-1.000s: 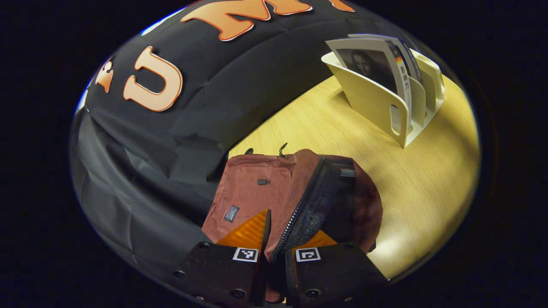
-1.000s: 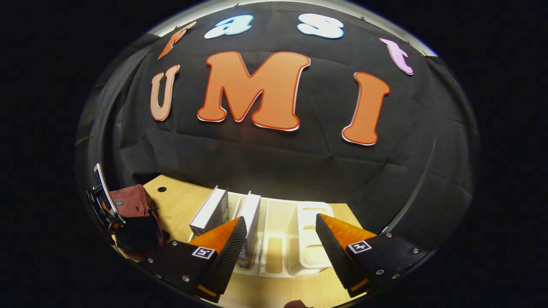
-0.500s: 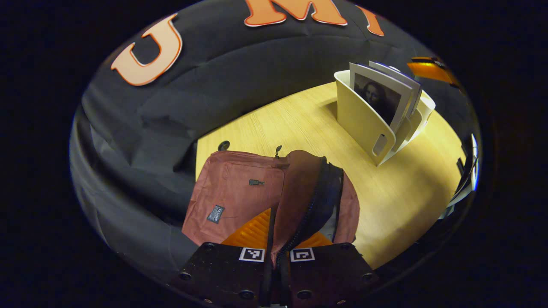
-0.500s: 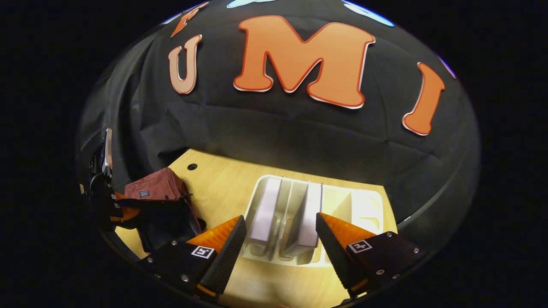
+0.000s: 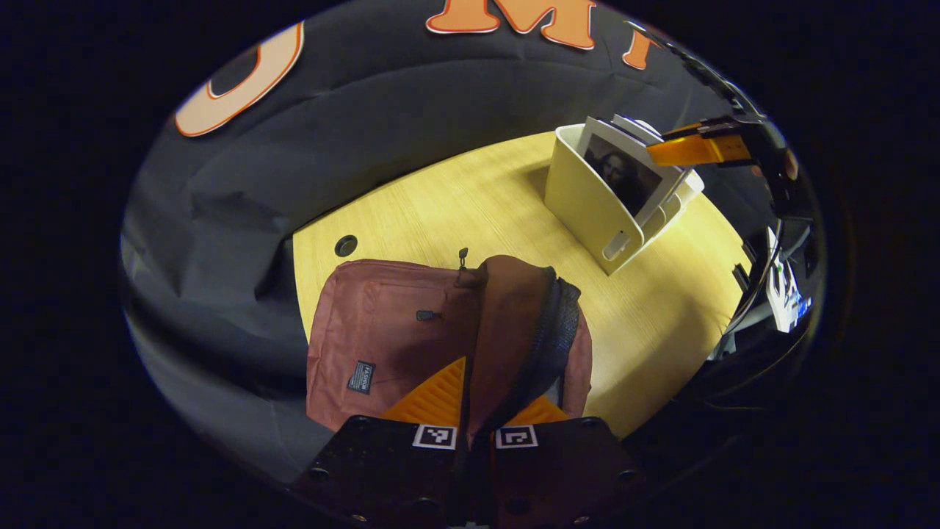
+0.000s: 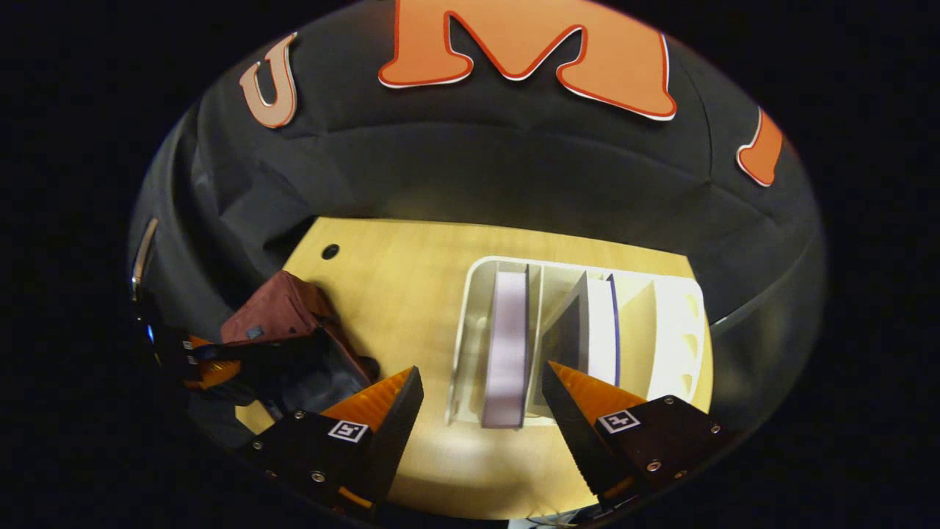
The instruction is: Open the schoolbag, grab two books from the bookshelf and put them into the schoolbag.
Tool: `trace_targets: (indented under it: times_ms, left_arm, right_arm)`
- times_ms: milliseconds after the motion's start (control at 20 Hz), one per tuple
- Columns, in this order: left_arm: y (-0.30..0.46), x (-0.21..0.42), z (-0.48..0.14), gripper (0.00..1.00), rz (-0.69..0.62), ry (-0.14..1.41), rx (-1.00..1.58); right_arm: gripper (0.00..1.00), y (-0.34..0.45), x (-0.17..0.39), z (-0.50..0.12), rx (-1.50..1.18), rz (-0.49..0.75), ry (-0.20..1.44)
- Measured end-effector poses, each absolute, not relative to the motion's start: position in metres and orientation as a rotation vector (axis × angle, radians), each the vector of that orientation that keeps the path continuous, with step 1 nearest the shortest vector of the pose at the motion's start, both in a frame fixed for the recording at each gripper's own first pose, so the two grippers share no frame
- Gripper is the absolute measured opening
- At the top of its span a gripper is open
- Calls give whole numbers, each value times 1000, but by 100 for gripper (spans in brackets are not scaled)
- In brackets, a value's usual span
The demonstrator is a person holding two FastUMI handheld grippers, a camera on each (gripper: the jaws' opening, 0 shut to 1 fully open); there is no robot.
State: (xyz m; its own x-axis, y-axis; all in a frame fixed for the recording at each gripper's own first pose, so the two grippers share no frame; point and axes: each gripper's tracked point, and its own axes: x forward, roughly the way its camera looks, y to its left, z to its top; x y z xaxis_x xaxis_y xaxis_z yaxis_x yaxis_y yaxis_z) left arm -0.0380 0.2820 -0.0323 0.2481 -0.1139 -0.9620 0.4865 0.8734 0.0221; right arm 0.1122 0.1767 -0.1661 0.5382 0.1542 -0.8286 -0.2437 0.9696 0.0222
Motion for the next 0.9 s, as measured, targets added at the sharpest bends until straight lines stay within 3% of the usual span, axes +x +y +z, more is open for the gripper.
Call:
trace_targets:
  times_ms: [250,600,850,900]
  left_arm:
    - [287,-37,-30,5,-469,1281,351]
    - [290,-34,-34,5,-485,1297,360]
    - [294,-36,-37,5,-474,1307,343]
    - [293,-35,-37,5,-472,1310,340]
  right_arm:
    - [94,187,127,-183,-3,234,1115]
    - [86,171,154,-220,-183,168,1240]
    - [61,175,145,-239,-208,170,1346]
    - [49,177,144,-239,-180,165,1361]
